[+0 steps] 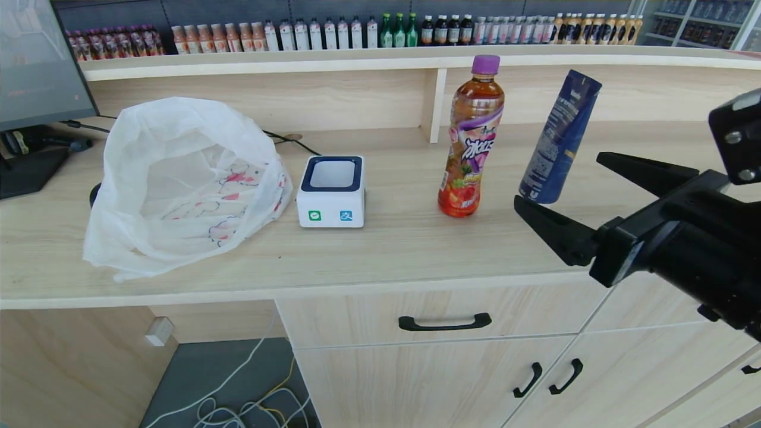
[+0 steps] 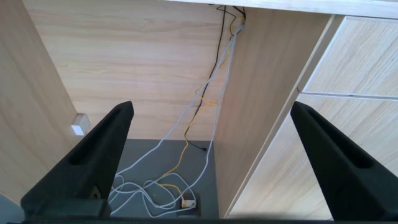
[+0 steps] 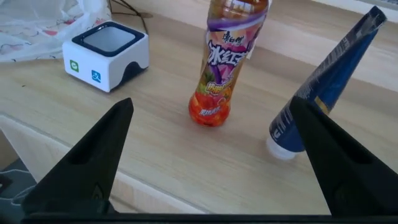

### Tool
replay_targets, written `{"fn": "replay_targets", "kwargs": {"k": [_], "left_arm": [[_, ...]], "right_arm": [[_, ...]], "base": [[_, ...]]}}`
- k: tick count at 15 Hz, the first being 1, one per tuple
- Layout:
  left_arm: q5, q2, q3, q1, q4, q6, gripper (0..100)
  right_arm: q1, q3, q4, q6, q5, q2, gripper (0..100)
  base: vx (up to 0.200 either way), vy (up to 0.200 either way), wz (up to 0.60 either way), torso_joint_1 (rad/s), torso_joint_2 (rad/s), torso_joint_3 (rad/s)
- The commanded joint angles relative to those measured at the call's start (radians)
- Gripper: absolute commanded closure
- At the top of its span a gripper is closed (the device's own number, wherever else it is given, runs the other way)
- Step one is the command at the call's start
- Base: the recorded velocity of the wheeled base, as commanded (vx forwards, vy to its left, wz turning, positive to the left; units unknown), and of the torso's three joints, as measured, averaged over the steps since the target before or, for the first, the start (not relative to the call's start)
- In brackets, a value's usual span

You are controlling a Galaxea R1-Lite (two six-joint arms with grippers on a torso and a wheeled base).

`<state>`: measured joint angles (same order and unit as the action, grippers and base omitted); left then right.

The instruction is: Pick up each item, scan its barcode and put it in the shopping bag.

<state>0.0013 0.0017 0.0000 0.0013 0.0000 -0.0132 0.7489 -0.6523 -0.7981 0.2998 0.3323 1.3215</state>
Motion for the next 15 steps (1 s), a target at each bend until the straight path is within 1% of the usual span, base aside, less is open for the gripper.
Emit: {"fn": "replay_targets", "kwargs": {"k": [1,3,4,6,8,15], "left_arm": [[0.0,0.0,0.0,0.0,0.0,-0.001,0],[0.0,0.0,0.0,0.0,0.0,-0.001,0],[0.0,0.0,0.0,0.0,0.0,-0.001,0],[0.0,0.0,0.0,0.0,0.0,-0.001,0],[0.0,0.0,0.0,0.0,0.0,-0.001,0],[0.0,0.0,0.0,0.0,0.0,-0.001,0]], "right_arm": [[0.026,-0.038,-0.047,-0.025,0.03,0.122,0],[0.026,-0.047,-0.105,-0.079,0.033,0.17,0],[0.026,-0.061,-0.156,-0.102,0.05,0.203,0],[0.024,-0.087,-0.211,-0.128,0.082,0.265,0],[0.015,-0.124,-0.216,-0.166,0.1,0.303,0],[-0.089,-0.245,-0.213,-0.168,0.096,0.397,0]], "base": [[0.0,0.0,0.0,0.0,0.0,0.0],[0.0,0.0,0.0,0.0,0.0,0.0],[0.0,0.0,0.0,0.0,0.0,0.0],[0.0,0.0,0.0,0.0,0.0,0.0],[0.0,0.0,0.0,0.0,0.0,0.0],[0.0,0.0,0.0,0.0,0.0,0.0]]}}
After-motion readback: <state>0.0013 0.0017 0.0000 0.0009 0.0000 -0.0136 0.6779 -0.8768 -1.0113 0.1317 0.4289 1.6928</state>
